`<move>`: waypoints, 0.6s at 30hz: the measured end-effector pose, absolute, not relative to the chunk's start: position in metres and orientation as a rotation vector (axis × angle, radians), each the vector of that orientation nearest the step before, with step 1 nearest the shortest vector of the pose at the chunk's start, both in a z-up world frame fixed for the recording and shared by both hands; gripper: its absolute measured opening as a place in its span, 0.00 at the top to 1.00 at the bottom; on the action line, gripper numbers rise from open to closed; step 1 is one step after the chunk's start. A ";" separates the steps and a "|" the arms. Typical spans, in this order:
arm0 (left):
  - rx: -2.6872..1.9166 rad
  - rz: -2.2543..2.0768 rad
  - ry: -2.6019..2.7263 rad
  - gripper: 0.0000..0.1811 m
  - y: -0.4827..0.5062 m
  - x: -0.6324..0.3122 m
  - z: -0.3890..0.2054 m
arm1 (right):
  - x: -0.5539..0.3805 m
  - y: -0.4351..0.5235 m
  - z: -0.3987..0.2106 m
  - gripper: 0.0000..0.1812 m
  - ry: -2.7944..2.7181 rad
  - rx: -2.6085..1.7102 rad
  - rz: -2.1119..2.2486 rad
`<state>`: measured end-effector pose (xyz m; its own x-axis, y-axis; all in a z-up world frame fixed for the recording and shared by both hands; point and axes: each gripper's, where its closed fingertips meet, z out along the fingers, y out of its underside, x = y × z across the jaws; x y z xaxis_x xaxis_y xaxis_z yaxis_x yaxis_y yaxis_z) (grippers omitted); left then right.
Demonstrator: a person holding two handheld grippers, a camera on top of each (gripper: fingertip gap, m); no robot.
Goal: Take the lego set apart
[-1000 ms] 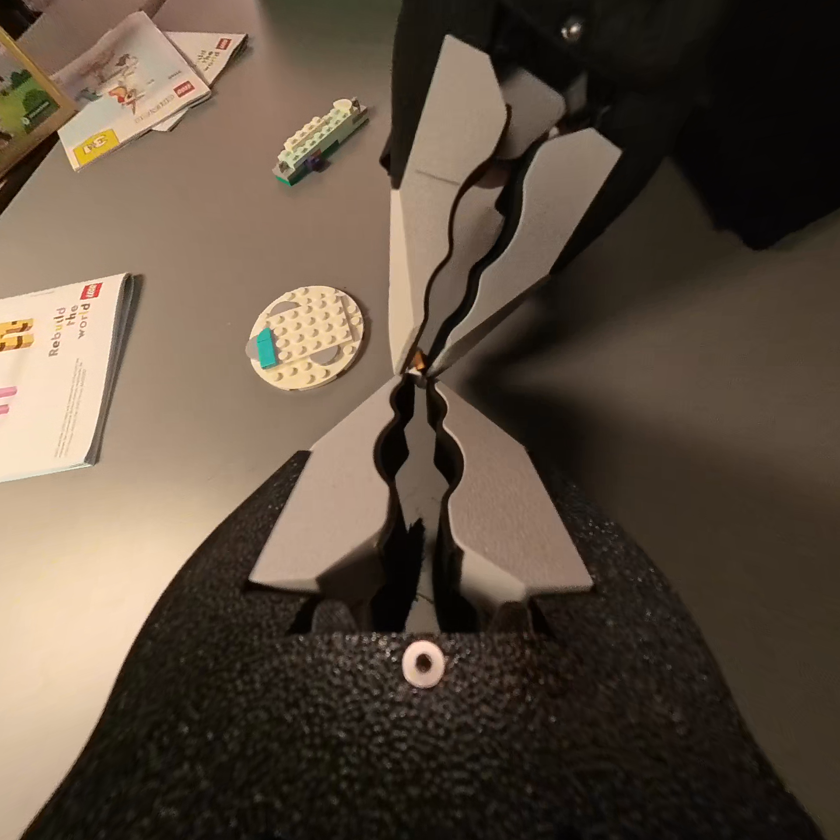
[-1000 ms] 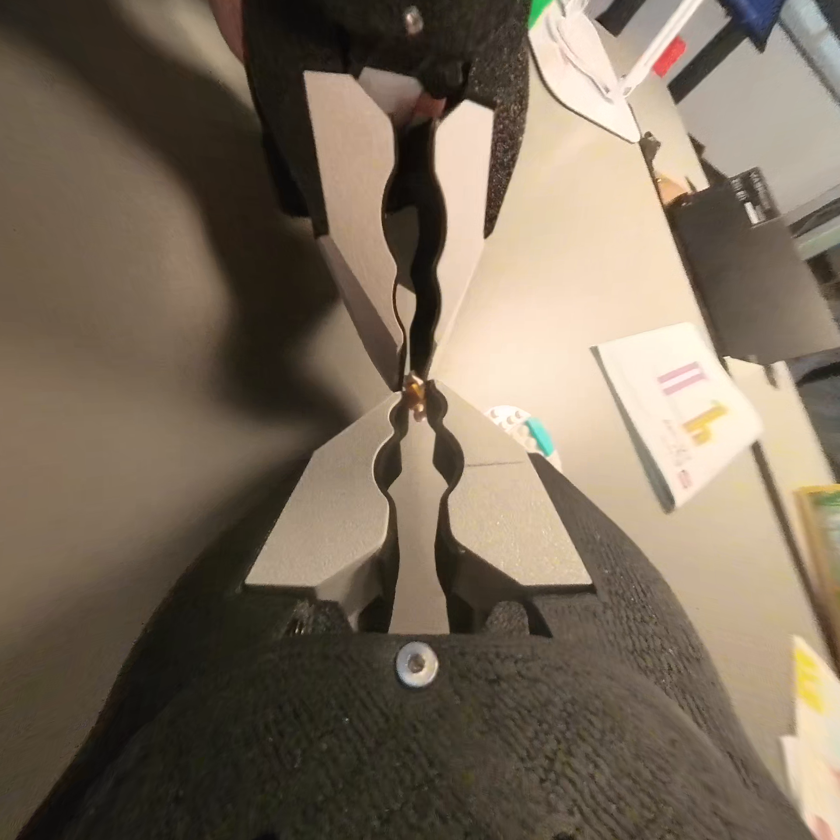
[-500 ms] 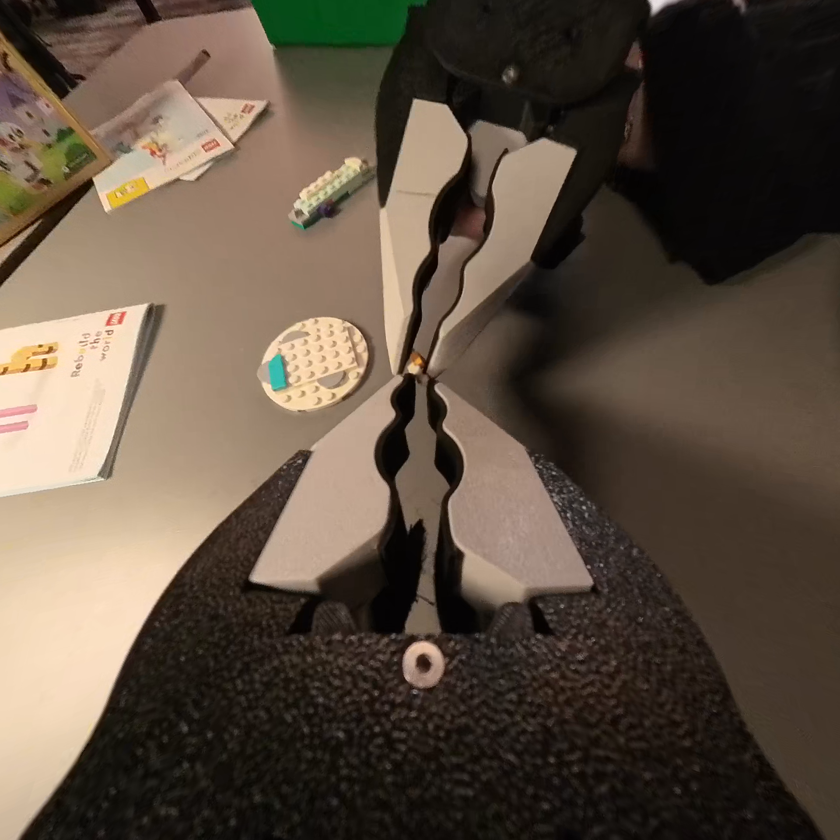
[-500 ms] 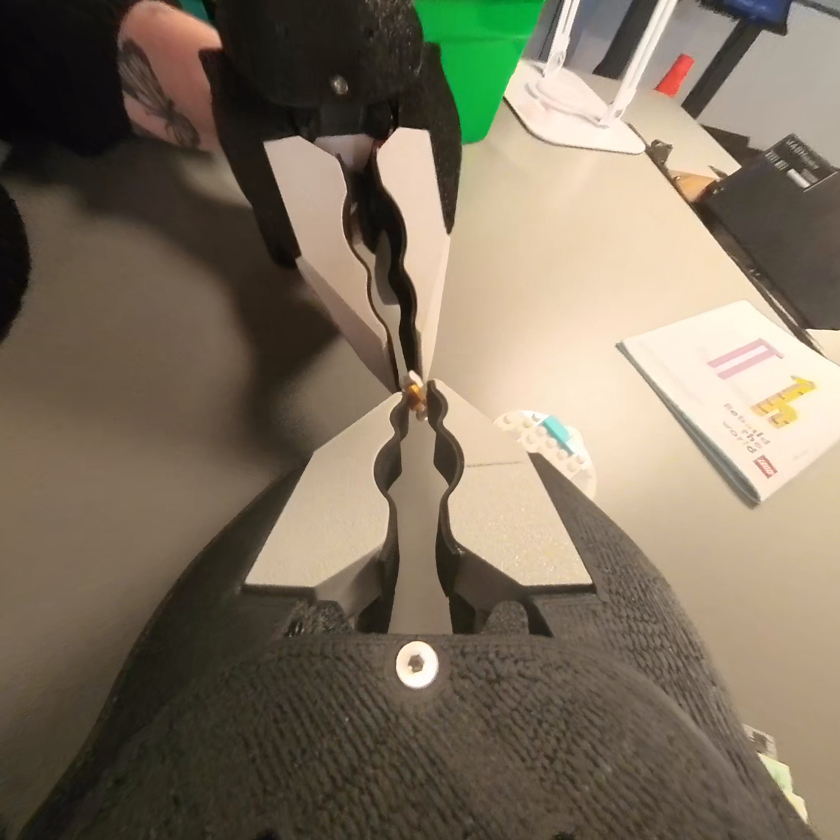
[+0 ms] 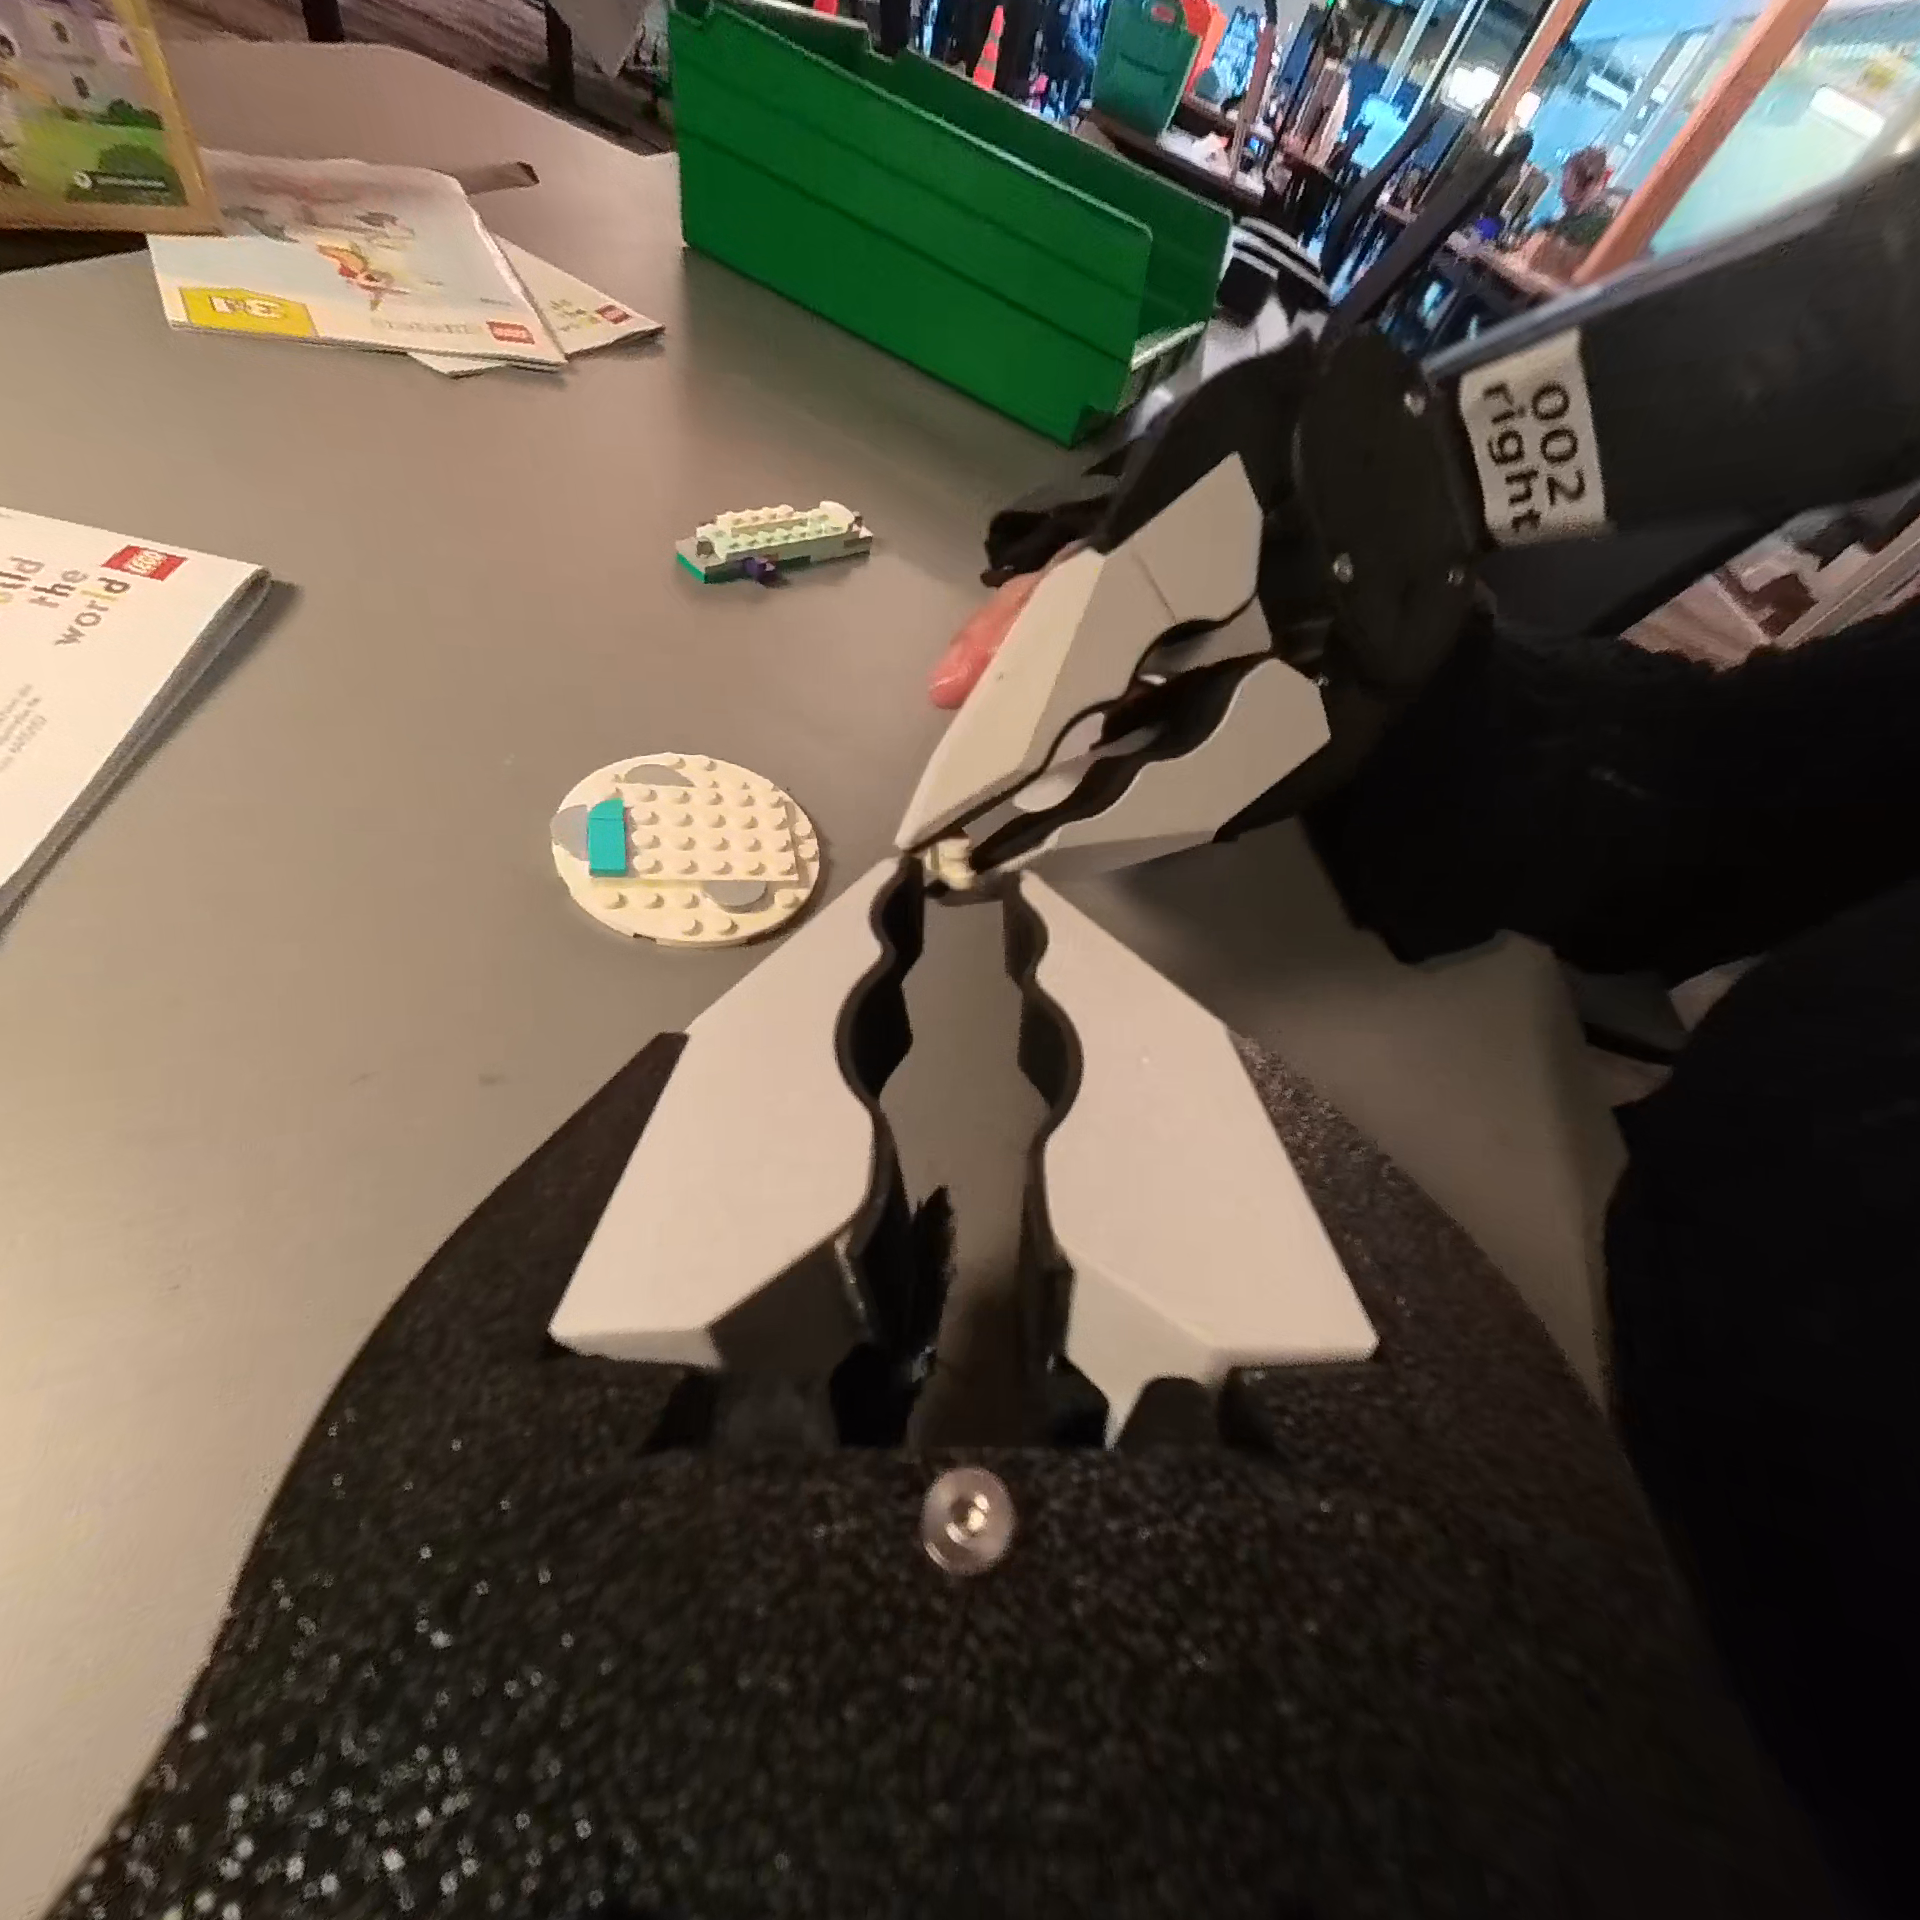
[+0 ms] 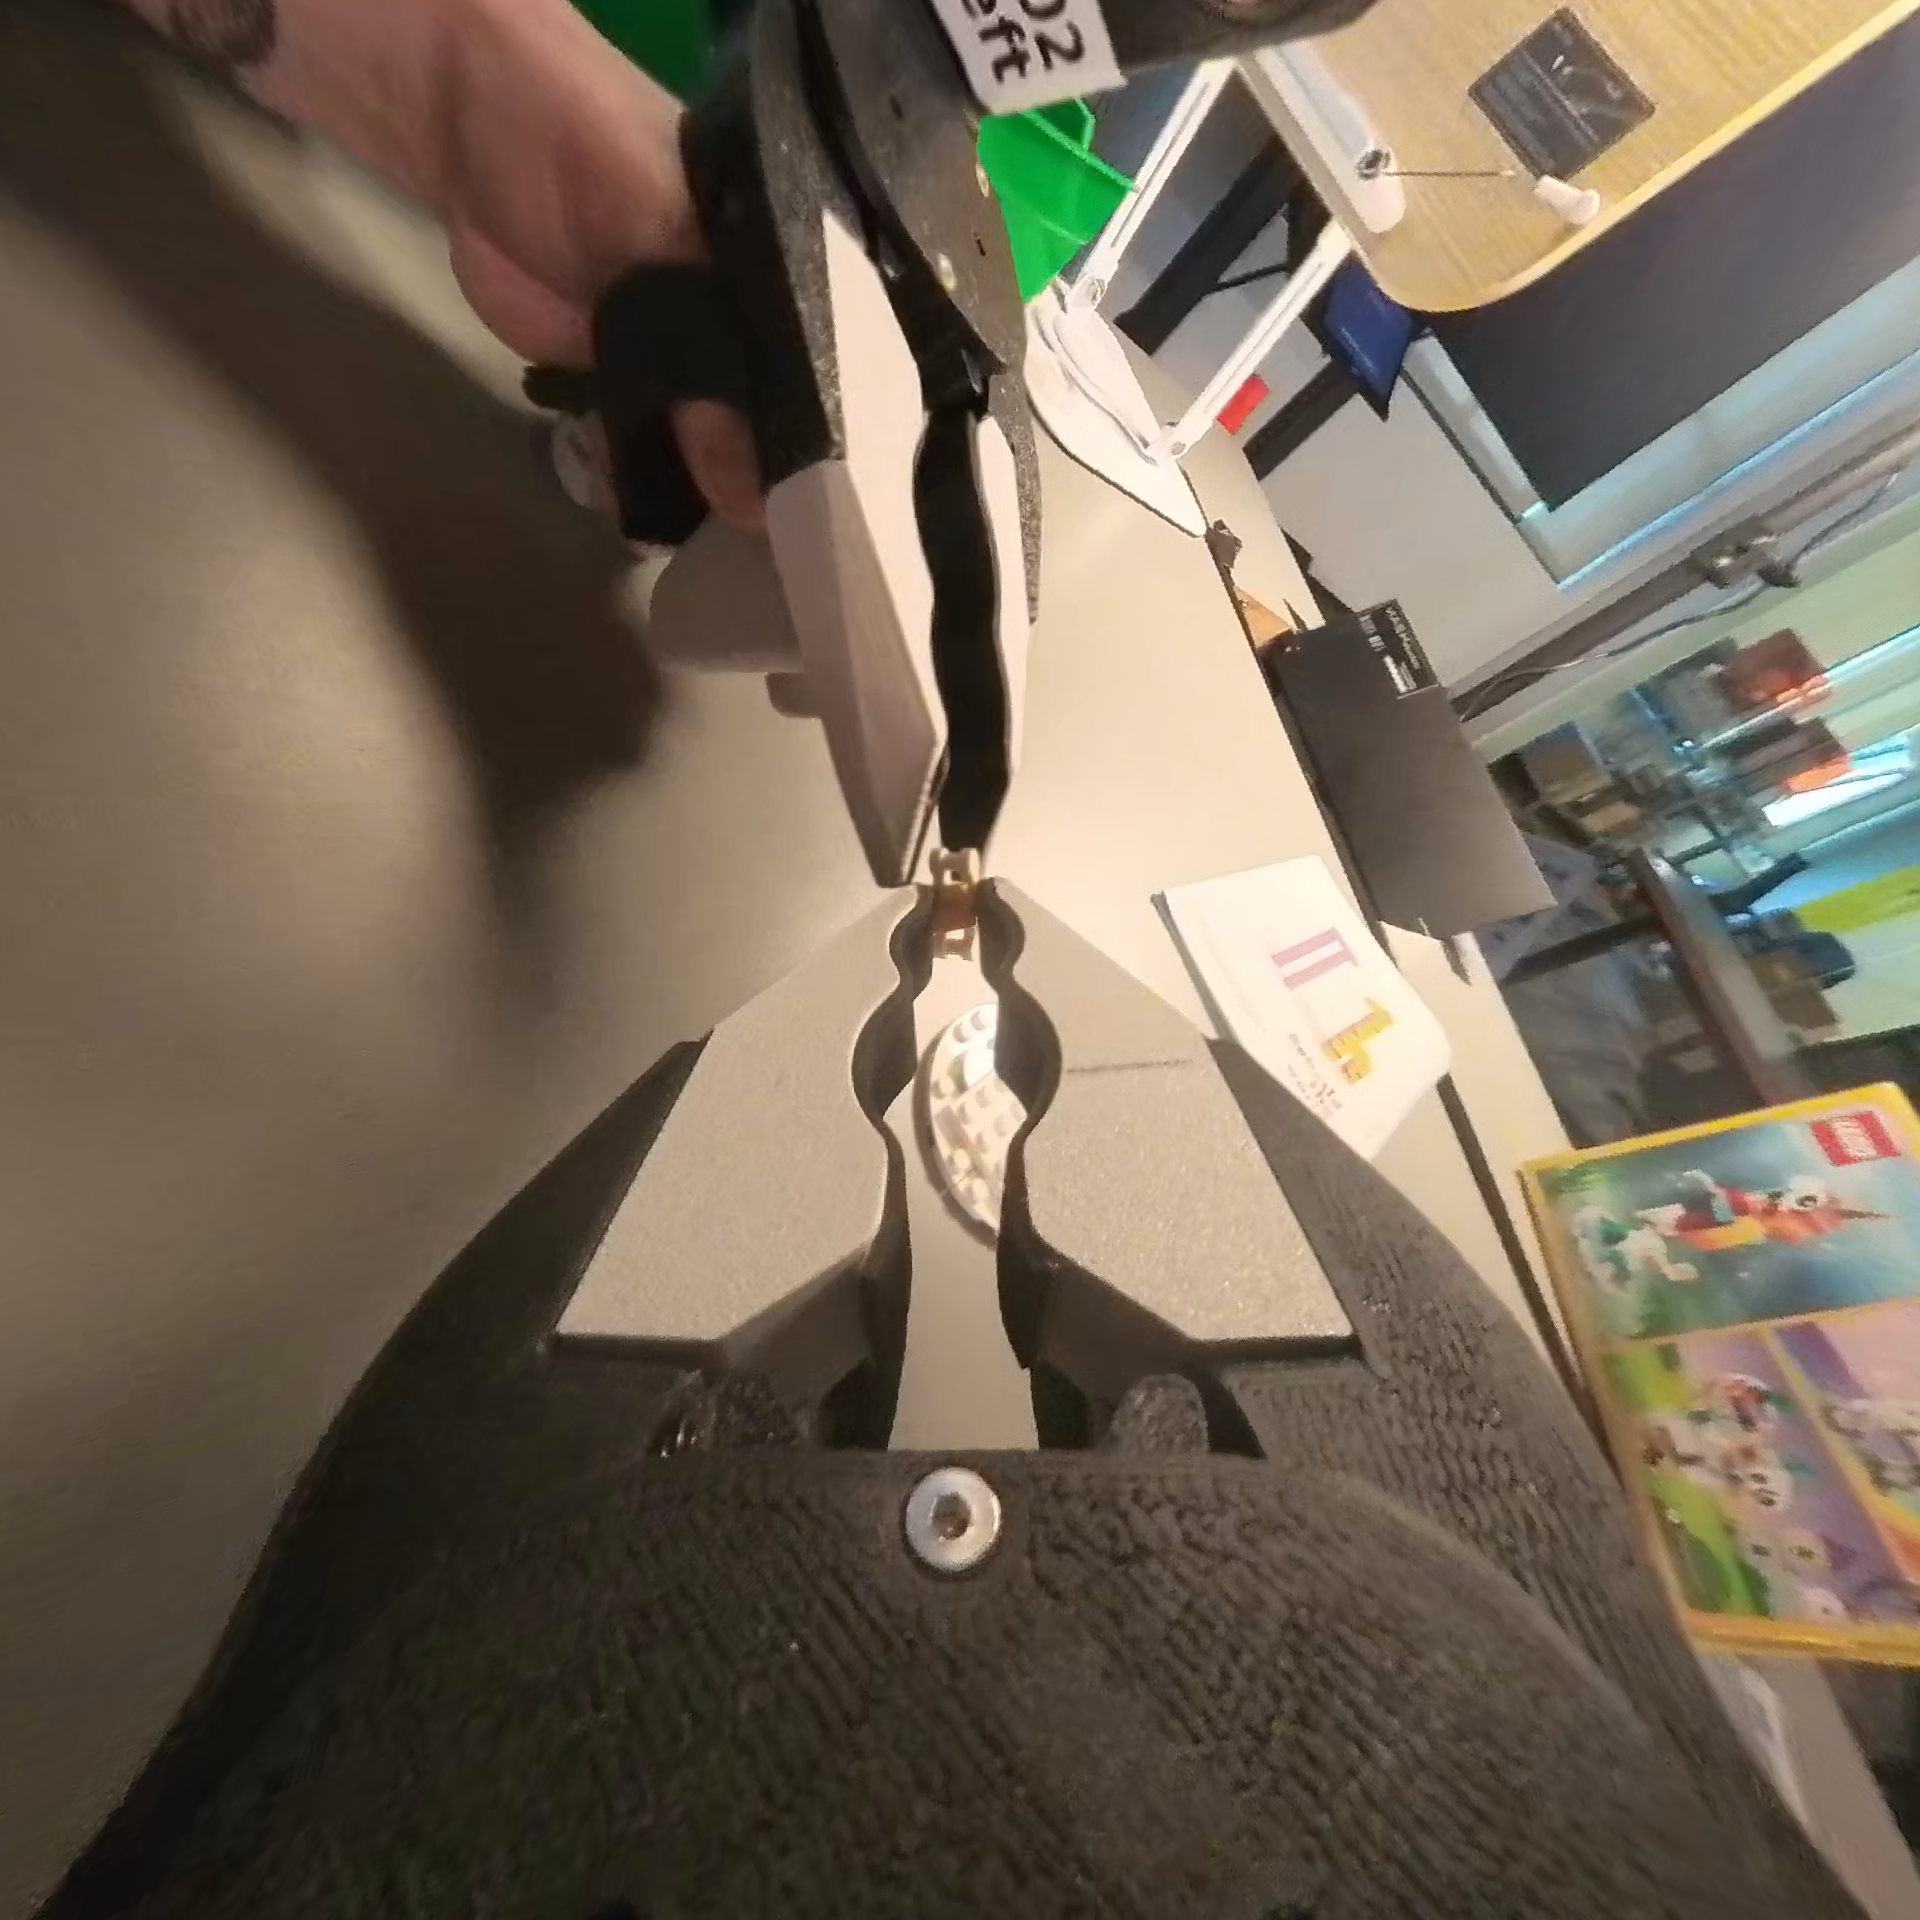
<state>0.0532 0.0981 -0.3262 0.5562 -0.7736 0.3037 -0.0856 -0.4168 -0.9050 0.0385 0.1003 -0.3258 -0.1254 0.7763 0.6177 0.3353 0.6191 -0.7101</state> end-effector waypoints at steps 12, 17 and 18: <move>-1.832 -0.895 0.712 0.98 0.100 0.047 -0.325 | 0.035 0.100 -0.325 0.97 -1.707 -0.891 0.443; -1.822 -0.920 0.712 0.98 0.099 0.047 -0.323 | 0.034 0.099 -0.324 0.97 -1.699 -0.903 0.476; -1.827 -0.932 0.705 0.98 0.099 0.047 -0.323 | 0.034 0.099 -0.324 0.97 -1.700 -0.900 0.469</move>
<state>0.0465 0.0986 -0.3233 0.5459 -0.7833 0.2973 -0.0727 -0.3977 -0.9146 0.0337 0.0986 -0.3241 -0.1091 0.7629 0.6373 0.3285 0.6327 -0.7012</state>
